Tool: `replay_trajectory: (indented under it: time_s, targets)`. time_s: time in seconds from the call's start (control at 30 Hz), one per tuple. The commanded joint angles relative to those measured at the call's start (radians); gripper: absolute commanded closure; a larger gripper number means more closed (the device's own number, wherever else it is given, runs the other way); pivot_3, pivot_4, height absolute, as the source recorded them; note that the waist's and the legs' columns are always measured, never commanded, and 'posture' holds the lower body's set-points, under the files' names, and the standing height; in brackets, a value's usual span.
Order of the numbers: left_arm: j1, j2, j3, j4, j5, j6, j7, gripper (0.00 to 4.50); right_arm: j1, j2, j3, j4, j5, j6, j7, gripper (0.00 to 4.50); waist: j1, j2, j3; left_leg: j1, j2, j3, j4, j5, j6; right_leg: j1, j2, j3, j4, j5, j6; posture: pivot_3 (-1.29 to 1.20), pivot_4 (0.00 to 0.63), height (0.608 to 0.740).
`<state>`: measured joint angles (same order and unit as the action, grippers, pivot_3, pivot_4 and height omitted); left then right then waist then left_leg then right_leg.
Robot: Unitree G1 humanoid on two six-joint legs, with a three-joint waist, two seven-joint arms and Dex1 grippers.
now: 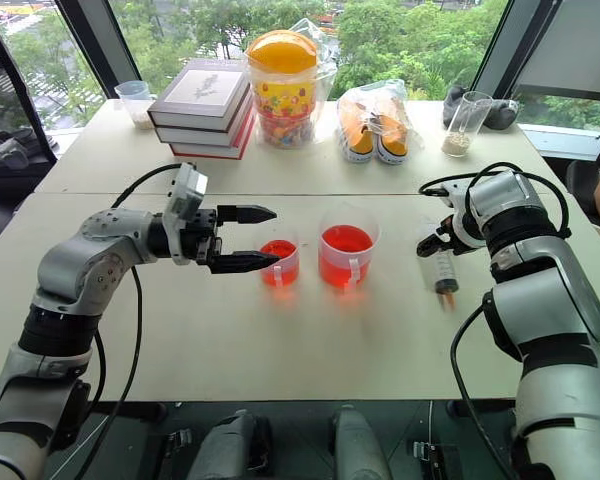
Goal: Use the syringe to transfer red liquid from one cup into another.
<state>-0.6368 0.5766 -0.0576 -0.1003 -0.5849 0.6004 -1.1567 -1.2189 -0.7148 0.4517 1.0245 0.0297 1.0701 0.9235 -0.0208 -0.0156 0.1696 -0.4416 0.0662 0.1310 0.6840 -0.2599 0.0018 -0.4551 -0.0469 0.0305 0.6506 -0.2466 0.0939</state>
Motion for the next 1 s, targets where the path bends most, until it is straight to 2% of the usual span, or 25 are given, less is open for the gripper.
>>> replay_trajectory:
  time_s: [0.03,0.07,0.2,0.33,0.37,0.5,0.57,0.77,0.87,1.0]
  targets:
    - [-0.010,0.007,0.029,-0.025,-0.018,-0.014,-0.003,0.00,-0.008,0.027,0.008,0.013,-0.038,-0.010,0.065,2.79,-0.001,0.000,0.000,0.000,0.000,0.000,0.000,0.000,0.000,0.000,0.000,0.000,0.000,0.000,0.000,0.00,0.150,0.740]
    - [-0.012,0.009,0.029,-0.018,-0.015,-0.018,-0.007,0.00,-0.009,0.029,0.008,0.006,-0.046,-0.003,0.078,3.13,-0.002,0.000,0.000,0.000,0.000,0.000,0.000,0.000,0.000,0.000,0.000,0.000,0.000,0.000,0.000,0.00,0.150,0.740]
    - [-0.026,0.010,0.027,0.010,-0.006,-0.033,-0.018,0.00,-0.011,0.017,-0.014,-0.035,-0.065,0.032,0.096,3.13,-0.002,0.000,0.000,0.000,0.000,0.000,0.000,0.000,0.000,0.000,0.001,0.000,0.002,0.000,0.000,0.00,0.150,0.740]
    - [-0.058,0.017,0.024,0.044,0.001,-0.049,-0.043,0.00,-0.013,-0.049,-0.136,-0.153,-0.033,0.086,0.041,3.13,0.002,0.001,0.000,-0.001,0.000,0.000,0.000,0.000,0.000,-0.002,0.000,0.000,0.002,0.000,0.000,0.00,0.150,0.740]
    - [-0.063,0.024,0.026,0.053,0.003,-0.053,-0.053,0.00,-0.011,-0.064,-0.188,-0.215,-0.017,0.101,0.017,3.13,0.003,0.001,0.000,-0.001,0.000,0.000,0.000,0.000,0.000,-0.003,0.000,0.000,0.002,0.000,0.000,0.00,0.150,0.740]
    - [-0.106,0.030,0.017,0.096,0.015,-0.064,-0.068,0.00,0.063,-0.066,-0.558,-0.630,0.114,0.095,-0.117,3.13,0.008,0.001,0.001,-0.002,0.000,0.000,-0.001,0.000,0.000,-0.004,0.000,0.000,0.002,0.000,0.000,0.00,0.150,0.740]
    - [-0.140,0.027,0.010,0.125,0.016,-0.061,-0.082,0.00,0.108,-0.012,-0.726,-0.842,0.206,0.100,-0.150,3.13,0.009,0.001,0.000,-0.002,0.000,0.000,-0.002,0.000,0.000,-0.004,0.000,-0.001,0.002,0.000,0.000,0.00,0.150,0.740]
    - [-0.245,0.010,-0.018,0.248,0.052,-0.103,-0.149,0.00,0.223,0.224,-0.922,-1.259,0.405,0.064,-0.265,3.13,0.005,0.001,0.000,-0.001,0.001,-0.001,-0.001,0.000,-0.001,-0.002,0.000,-0.003,0.002,0.000,0.001,0.00,0.150,0.740]
    - [-0.289,-0.004,-0.023,0.307,0.071,-0.126,-0.182,0.00,0.332,0.334,-0.935,-1.383,0.463,-0.026,-0.308,3.13,0.008,0.000,0.000,-0.001,0.000,-0.002,0.000,0.001,-0.001,-0.001,0.000,-0.003,0.003,0.000,0.000,0.00,0.150,0.740]
    - [-0.352,-0.034,-0.037,0.378,0.097,-0.150,-0.208,0.00,0.538,0.440,-0.862,-1.461,0.453,-0.200,-0.348,3.13,0.011,0.000,0.000,-0.001,0.000,-0.004,0.000,0.001,-0.001,0.002,0.000,-0.005,0.001,0.000,0.001,0.00,0.150,0.740]
